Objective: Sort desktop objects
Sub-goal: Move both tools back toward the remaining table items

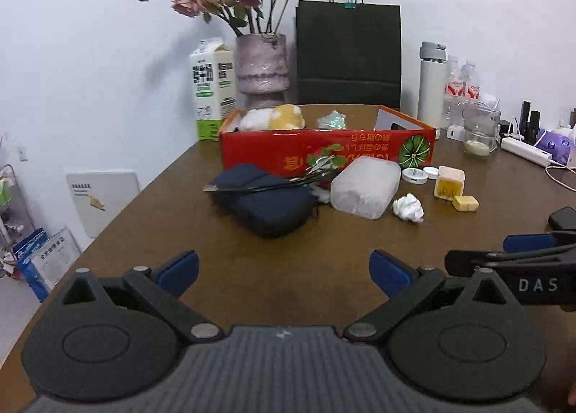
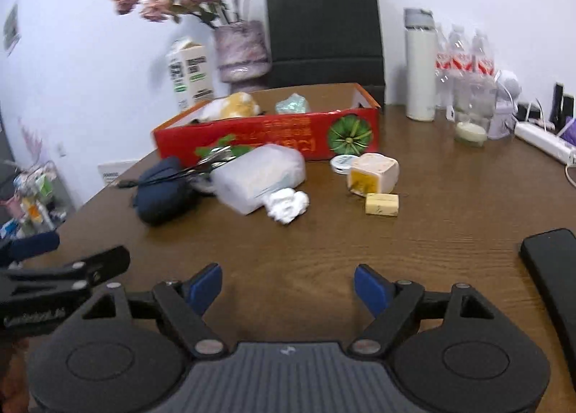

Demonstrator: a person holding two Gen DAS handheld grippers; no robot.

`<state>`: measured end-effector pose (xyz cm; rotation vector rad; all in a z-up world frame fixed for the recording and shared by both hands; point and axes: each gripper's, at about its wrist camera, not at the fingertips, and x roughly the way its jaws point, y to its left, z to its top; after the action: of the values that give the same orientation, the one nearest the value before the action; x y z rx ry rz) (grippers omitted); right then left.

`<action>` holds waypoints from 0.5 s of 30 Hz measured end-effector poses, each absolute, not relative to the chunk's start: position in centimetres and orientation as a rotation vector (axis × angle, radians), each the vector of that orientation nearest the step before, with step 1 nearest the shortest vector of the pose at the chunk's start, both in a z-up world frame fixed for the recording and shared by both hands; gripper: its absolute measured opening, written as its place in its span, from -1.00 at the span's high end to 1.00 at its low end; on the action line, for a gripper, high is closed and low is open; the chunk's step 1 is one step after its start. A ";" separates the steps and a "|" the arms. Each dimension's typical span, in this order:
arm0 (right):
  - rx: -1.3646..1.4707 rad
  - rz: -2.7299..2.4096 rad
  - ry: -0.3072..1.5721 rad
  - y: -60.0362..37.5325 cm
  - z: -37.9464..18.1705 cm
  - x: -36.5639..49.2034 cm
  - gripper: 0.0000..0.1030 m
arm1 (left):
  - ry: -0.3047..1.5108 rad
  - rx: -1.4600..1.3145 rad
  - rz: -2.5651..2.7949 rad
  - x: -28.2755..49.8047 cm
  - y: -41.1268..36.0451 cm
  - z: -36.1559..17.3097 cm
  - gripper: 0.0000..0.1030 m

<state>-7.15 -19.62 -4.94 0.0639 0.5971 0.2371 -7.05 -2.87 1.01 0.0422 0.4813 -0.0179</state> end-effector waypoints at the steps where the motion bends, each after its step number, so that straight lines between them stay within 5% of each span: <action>1: 0.055 0.243 0.586 -19.5 -4.9 -7.8 -0.56 | 0.485 0.035 -0.022 -7.4 -2.5 0.9 -1.00; 15: 0.006 0.240 0.600 -19.2 -5.4 -7.9 -0.57 | 0.535 -0.234 0.099 -1.2 2.8 1.8 -1.00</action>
<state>-7.93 -19.15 -5.38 0.0065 0.6000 0.2403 -1.24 2.75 1.77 -0.2344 0.5347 0.0994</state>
